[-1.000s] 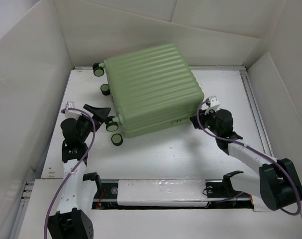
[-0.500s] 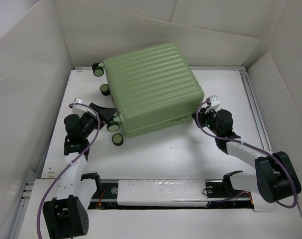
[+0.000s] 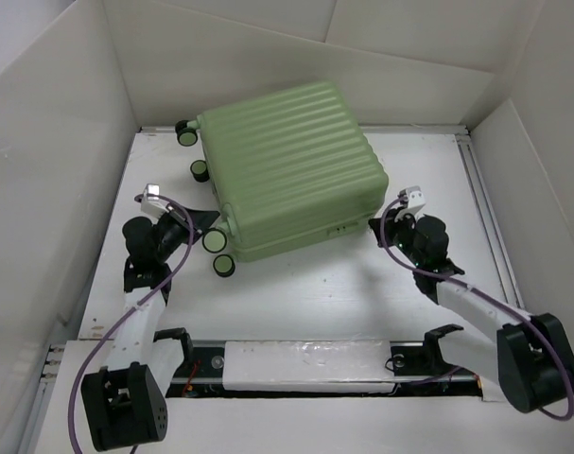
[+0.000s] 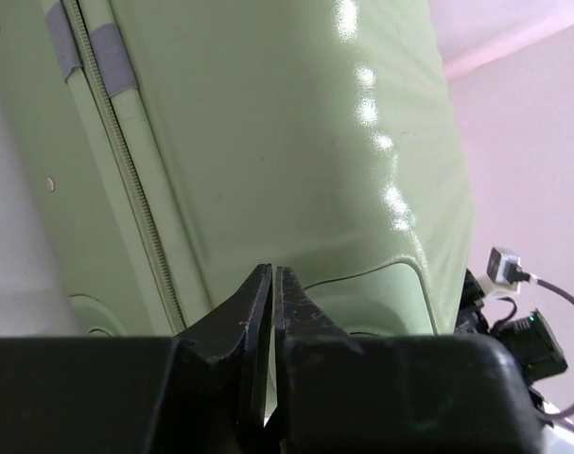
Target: Pack the luggage
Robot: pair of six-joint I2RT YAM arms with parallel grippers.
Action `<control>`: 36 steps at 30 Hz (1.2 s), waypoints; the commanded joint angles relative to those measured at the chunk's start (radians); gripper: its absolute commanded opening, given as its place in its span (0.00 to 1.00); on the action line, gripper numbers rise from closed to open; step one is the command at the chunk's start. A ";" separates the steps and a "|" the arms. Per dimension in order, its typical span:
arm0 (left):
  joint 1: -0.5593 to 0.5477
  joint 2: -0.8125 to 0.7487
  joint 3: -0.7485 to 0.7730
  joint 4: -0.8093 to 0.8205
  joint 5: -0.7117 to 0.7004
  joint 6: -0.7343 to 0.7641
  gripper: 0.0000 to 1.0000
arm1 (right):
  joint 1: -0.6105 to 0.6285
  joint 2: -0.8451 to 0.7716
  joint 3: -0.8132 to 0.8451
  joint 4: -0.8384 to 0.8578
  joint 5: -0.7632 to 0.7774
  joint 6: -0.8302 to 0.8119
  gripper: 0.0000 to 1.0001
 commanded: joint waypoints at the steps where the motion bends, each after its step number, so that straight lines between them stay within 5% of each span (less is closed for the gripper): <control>1: -0.012 -0.007 -0.002 0.041 0.079 -0.018 0.00 | 0.050 -0.141 0.040 -0.078 0.010 0.018 0.00; 7: -0.151 0.002 0.019 0.069 -0.019 -0.040 0.00 | 0.315 -0.099 0.072 -0.082 0.095 0.134 0.00; 11: -0.329 0.037 0.042 0.078 -0.134 -0.040 0.00 | 0.579 0.051 0.104 0.004 0.284 0.202 0.00; 16: -0.377 0.048 0.042 0.133 -0.143 -0.096 0.00 | 0.813 0.214 0.132 0.195 0.373 0.312 0.00; 20: -0.440 0.048 0.042 0.142 -0.157 -0.115 0.00 | 0.982 0.436 0.317 0.214 0.417 0.299 0.00; 24: -0.454 0.008 0.061 0.142 -0.116 -0.139 0.00 | 1.082 0.608 0.477 0.266 0.430 0.302 0.00; 29: -0.454 -0.021 0.061 0.142 -0.056 -0.172 0.00 | 1.113 0.736 0.452 0.582 0.459 0.352 0.00; 36: -0.454 -0.050 0.088 0.061 -0.062 -0.130 0.00 | 1.135 0.556 0.342 0.443 0.654 0.362 0.00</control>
